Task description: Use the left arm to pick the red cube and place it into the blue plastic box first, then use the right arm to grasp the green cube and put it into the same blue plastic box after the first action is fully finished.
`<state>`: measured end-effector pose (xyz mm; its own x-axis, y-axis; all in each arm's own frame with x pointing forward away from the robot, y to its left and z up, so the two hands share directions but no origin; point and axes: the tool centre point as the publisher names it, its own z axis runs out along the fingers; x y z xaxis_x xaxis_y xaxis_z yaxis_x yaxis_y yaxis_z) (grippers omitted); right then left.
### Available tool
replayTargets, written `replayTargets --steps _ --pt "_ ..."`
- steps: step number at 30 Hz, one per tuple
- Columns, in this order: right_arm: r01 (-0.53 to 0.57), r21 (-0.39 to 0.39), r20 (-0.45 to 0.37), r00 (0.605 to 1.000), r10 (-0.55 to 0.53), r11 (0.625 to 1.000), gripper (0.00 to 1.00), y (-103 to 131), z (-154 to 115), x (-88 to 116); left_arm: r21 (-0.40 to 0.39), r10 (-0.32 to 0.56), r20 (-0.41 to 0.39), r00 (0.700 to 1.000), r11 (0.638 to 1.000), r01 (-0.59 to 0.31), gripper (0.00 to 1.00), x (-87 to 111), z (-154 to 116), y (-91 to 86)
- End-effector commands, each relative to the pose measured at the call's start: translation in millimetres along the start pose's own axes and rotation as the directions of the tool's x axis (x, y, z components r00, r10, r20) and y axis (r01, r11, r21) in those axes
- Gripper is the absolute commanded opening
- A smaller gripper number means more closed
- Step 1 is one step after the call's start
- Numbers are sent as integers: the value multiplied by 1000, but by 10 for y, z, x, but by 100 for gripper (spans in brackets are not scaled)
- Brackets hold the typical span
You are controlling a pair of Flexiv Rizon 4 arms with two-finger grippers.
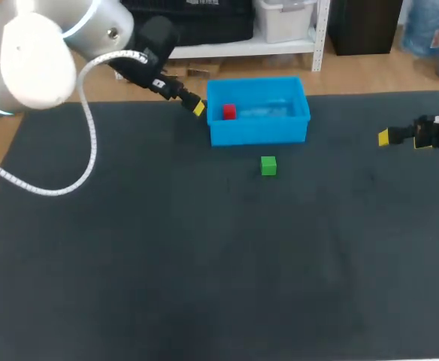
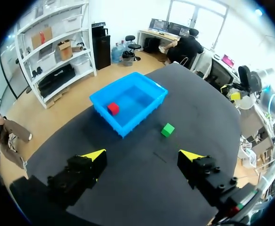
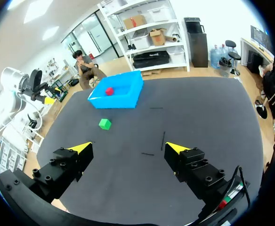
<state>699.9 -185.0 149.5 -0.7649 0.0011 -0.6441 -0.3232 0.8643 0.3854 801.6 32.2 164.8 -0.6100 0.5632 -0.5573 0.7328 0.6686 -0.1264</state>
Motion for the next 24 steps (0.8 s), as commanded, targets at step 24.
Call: replayTargets --steps 24 --pt "0 0 -1 1000 0 1000 100 -2 0 -3 113 50 89 995 992 -60 100 503 -202 -167"
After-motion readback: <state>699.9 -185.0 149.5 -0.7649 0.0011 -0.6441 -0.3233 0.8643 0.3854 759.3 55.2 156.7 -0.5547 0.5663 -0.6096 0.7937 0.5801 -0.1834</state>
